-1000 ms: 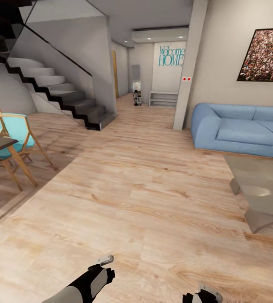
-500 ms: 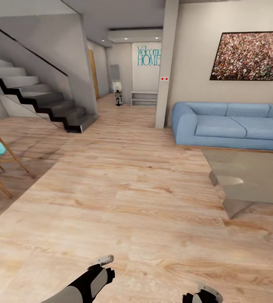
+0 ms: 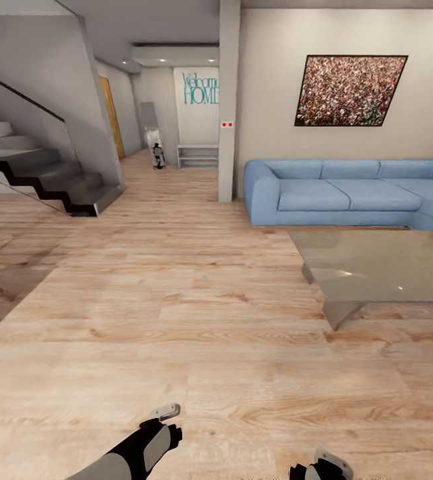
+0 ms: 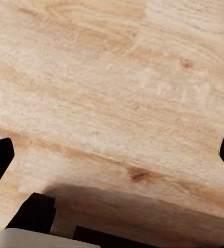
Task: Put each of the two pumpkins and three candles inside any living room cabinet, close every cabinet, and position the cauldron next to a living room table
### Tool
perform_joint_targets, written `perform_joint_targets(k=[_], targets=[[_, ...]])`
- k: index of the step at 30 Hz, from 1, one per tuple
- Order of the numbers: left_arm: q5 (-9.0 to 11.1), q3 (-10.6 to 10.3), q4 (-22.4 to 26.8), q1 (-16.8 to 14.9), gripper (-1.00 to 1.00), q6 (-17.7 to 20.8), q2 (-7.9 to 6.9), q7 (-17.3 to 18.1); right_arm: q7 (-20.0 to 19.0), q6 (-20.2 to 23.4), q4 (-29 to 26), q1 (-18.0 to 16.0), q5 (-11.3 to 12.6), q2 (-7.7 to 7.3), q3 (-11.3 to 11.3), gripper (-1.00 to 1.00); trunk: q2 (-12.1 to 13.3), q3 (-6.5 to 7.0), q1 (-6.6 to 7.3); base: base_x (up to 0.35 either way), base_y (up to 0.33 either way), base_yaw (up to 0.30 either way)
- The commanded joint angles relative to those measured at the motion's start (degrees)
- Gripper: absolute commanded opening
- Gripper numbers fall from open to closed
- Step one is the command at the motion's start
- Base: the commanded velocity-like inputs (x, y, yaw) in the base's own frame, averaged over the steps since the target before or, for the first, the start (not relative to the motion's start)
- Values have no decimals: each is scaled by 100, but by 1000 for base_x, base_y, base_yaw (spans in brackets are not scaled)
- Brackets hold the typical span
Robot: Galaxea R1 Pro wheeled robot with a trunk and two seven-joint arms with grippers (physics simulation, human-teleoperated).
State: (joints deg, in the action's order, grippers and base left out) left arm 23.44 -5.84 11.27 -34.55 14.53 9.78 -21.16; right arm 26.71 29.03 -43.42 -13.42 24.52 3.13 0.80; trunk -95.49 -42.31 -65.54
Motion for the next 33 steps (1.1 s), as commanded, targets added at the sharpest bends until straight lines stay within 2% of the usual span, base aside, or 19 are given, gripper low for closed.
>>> perform_joint_targets(k=[1, 20, 23, 25, 26, 28, 31, 33], targets=[[47, -49, 15, 1, 100, 33, -3, -38, 34, 15, -9, -3, 44, 4, 8, 100, -3, -5, 0, 0, 0, -285], [51, -49, 15, 1, 100, 33, -3, -38, 36, -213, 148, -3, 45, 2, 17, 100, -3, -5, 0, 0, 0, -285], [48, -49, 15, 1, 100, 33, -3, -38, 37, -214, 154, -3, 51, -86, 22, 100, -3, -5, 0, 0, 0, -285], [47, -49, 15, 2, 100, 35, -3, -33, 33, -217, 159, -3, 52, -148, 198, 100, -3, -5, 0, 0, 0, -286], [51, -49, 15, 11, 100, 38, 0, -31, 24, -224, 179, -3, 57, -164, 421, 100, -3, -5, 0, 0, 0, -286], [54, -54, 13, 20, 100, 40, 2, -28, -13, -238, 227, -3, 54, -178, 697, 100, -3, -5, 0, 0, 0, -286], [42, -66, 15, 25, 100, 51, -15, -22, -168, -251, 301, -3, 47, -212, 883, 100, -3, -5, 0, 0, 0, -286], [19, -78, 15, 26, 100, 55, -37, -22, -254, -285, 315, -3, 35, -221, 911, 100, -3, -5, 0, 0, 0, -286]])
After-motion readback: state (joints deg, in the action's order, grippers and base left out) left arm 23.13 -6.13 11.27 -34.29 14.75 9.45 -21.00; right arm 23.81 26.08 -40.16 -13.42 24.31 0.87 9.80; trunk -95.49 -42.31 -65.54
